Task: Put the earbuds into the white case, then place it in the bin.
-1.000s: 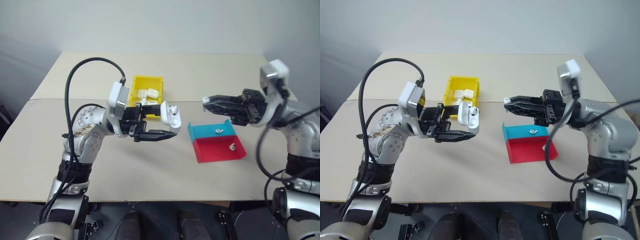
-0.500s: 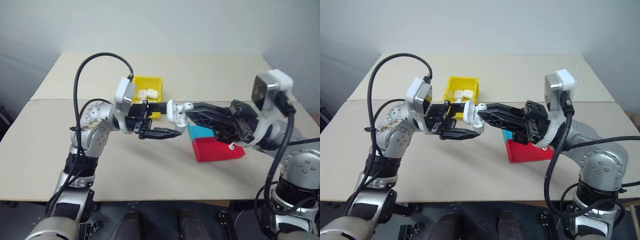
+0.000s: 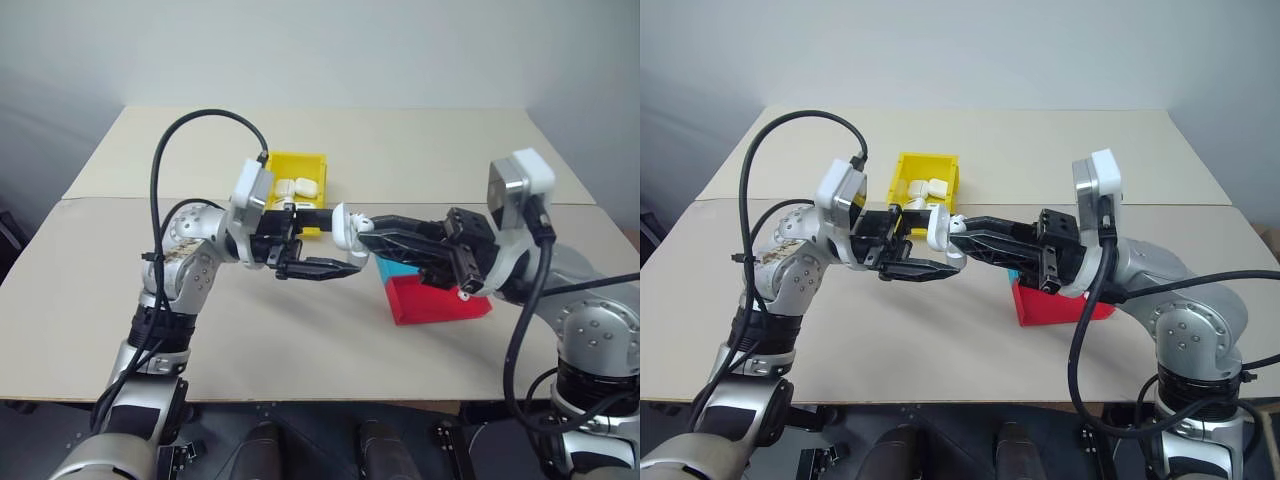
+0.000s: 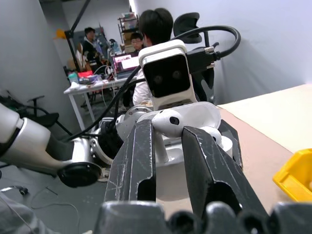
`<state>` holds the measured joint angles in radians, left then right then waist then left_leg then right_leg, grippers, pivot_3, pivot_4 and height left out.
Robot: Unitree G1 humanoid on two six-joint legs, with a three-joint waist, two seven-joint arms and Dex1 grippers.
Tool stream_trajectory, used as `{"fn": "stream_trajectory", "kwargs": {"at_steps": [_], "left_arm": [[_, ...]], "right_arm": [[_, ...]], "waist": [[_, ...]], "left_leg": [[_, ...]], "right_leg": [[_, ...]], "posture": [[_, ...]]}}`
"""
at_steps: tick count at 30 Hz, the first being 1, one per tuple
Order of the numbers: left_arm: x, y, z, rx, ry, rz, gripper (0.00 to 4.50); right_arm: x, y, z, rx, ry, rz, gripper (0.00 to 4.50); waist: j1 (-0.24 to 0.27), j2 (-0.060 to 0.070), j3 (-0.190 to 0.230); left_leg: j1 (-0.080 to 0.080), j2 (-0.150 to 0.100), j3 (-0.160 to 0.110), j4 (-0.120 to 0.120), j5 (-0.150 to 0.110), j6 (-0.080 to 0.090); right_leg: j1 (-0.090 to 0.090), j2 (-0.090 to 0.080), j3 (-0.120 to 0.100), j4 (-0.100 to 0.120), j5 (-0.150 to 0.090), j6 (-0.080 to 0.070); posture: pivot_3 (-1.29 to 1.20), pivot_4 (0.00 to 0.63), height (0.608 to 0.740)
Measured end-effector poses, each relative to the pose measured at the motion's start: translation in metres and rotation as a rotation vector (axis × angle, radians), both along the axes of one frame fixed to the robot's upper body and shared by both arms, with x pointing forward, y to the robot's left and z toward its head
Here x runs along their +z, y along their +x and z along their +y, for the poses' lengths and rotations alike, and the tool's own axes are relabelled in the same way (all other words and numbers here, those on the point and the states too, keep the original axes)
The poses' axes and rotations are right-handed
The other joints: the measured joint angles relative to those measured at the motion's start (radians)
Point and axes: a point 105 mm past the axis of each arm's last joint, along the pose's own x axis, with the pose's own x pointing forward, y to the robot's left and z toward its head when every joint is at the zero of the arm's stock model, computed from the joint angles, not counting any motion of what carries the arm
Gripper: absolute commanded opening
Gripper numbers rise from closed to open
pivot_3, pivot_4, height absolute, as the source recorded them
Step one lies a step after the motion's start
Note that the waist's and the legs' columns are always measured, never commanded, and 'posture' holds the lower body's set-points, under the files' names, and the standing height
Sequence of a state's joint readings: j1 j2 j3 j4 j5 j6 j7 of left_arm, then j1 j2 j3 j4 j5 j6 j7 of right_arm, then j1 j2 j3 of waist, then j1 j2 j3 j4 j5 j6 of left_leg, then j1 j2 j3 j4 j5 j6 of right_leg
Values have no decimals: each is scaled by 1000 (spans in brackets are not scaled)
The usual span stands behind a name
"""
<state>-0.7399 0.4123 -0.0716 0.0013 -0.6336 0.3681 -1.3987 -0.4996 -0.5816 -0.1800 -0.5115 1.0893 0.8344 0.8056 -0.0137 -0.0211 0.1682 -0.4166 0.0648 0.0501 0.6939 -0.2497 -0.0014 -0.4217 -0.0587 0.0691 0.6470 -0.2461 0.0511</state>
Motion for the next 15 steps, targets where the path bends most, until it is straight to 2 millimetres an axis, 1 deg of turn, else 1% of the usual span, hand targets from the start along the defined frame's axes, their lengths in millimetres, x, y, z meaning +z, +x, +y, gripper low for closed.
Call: {"fn": "stream_trajectory", "kwargs": {"at_steps": [6,13,15], "left_arm": [[-4,1,-1,3,13,12,2747],[-5,1,-1,6,16,12,2747],[-5,1,-2,7,15,13,2747]], "right_arm": [[-3,-1,0,-13,-56,-49,623],[-5,-1,2,-14,-80,-75,623],[-5,-1,2,-13,-87,-78,1353]], "waist": [[0,0,0],[0,0,0],[0,0,0]], "left_leg": [[0,0,0,0,0,0],[0,0,0,0,0,0],[0,0,0,0,0,0]], "right_leg": [[0,0,0,0,0,0],[0,0,0,0,0,0],[0,0,0,0,0,0]], "posture": [[0,150,740],[0,150,740],[0,150,740]]}}
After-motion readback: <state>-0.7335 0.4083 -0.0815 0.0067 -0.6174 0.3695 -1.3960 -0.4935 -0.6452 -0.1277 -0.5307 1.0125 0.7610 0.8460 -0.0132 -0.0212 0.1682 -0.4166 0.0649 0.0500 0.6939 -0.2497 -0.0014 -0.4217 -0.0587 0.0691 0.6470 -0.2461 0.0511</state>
